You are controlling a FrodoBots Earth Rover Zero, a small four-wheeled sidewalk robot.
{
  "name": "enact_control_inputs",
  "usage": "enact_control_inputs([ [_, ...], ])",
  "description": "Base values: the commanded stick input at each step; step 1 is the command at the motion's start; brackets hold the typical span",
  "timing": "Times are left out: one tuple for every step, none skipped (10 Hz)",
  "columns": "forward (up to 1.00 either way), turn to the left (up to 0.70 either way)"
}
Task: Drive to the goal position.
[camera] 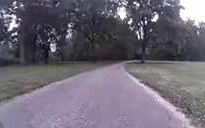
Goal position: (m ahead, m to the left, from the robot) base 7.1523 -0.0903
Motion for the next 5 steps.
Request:
enact_control_inputs([
  [0.70,0.00],
  [0.70,0.00],
  [0.70,0.00],
  [0.70,0.00],
  [0.70,0.00],
])
